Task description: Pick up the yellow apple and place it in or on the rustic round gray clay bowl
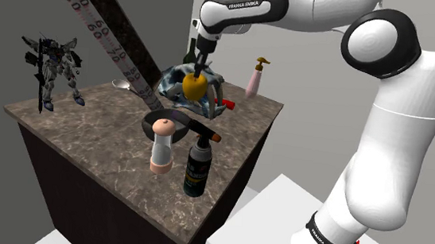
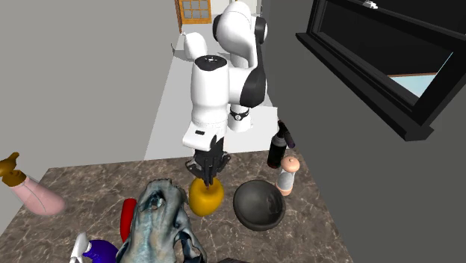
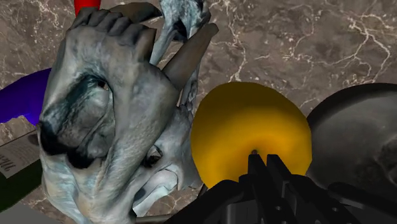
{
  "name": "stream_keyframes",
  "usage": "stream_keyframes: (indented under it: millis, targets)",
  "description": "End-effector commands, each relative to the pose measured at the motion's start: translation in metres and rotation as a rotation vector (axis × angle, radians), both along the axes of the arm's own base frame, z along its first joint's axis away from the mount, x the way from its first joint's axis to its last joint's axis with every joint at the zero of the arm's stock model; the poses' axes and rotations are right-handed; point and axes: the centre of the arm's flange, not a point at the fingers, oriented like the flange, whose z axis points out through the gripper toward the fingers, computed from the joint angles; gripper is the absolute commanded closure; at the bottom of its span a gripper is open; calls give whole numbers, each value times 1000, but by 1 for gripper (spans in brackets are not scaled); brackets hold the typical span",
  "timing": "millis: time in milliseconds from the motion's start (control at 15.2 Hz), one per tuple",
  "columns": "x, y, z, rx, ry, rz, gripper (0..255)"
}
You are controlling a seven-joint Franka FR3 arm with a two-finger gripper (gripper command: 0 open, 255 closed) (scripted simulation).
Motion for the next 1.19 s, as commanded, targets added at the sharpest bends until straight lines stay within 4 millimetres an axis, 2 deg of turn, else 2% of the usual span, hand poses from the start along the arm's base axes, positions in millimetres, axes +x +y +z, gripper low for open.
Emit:
stream_keyframes:
  millis: [0,594,1122]
  targets:
    - [0,0,11,0,0,0,255]
    - [0,0,56,0,0,0,255]
    - [-34,90,98,0,0,0,255]
